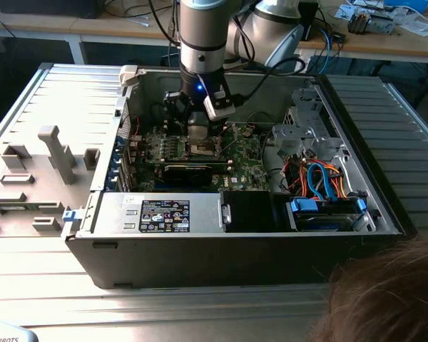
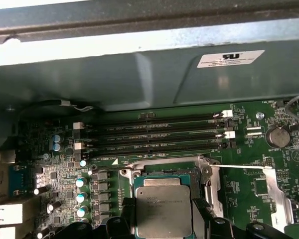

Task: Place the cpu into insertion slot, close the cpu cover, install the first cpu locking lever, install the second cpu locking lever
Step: 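Place the cpu into insertion slot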

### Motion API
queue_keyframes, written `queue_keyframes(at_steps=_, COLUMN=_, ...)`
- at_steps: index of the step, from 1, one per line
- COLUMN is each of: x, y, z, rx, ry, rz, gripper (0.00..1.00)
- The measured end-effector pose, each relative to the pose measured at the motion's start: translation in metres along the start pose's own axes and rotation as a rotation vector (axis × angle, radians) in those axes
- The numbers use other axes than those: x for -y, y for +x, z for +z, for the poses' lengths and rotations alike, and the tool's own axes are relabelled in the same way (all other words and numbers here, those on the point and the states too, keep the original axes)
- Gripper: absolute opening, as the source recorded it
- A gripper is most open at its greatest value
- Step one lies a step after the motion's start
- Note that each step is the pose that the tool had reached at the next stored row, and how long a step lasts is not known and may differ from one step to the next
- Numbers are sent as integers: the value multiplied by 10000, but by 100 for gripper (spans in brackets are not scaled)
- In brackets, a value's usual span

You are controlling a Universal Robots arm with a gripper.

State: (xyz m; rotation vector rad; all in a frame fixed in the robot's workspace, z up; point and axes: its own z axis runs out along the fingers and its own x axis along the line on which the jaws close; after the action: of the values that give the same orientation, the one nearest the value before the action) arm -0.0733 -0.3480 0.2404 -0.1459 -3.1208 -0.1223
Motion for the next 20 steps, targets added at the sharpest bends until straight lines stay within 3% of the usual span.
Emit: queue_keyframes(at_steps=20, x=2, y=-1, z=33, rx=99, ry=199, rz=1017, gripper=54)
